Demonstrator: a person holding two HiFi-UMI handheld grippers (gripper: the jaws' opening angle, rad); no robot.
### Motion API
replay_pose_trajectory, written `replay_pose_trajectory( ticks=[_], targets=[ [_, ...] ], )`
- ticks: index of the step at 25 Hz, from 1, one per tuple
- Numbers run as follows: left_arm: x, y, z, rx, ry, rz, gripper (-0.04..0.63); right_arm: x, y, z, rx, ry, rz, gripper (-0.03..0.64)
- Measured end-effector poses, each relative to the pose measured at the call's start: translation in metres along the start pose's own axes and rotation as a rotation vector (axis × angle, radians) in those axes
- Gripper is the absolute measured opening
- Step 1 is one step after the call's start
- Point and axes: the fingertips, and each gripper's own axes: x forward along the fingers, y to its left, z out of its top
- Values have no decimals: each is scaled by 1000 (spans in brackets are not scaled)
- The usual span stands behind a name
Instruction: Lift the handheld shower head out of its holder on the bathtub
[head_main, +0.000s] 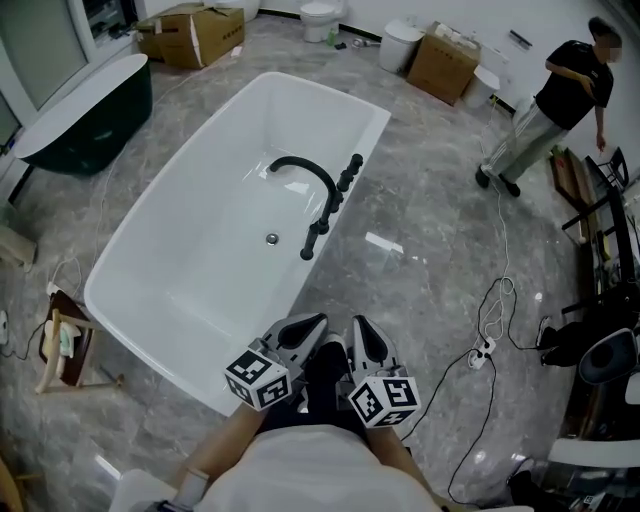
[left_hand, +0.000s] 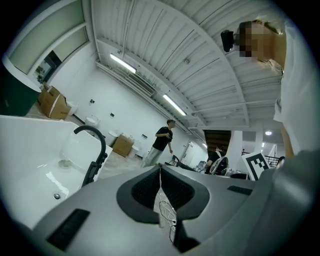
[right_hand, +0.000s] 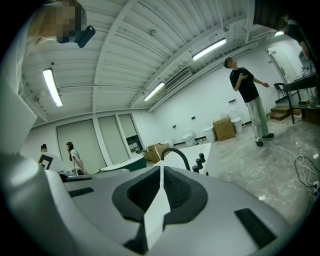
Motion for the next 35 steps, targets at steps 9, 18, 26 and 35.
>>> replay_pose_trajectory(
  ticks=[9,18,26,35],
  targets=[
    [40,16,6,-7,-8,31,12,34,-27,17,-6,21,48,20],
    [81,33,12,-18,-13,72,12,69,-53,33,-6,56,108,20],
    [104,54,15,-49,-26,157,13,94,-68,35,-1,120,181,20],
    [120,77,12,-86,-33,284,12,122,-75,28,17,216,315,20]
  ],
)
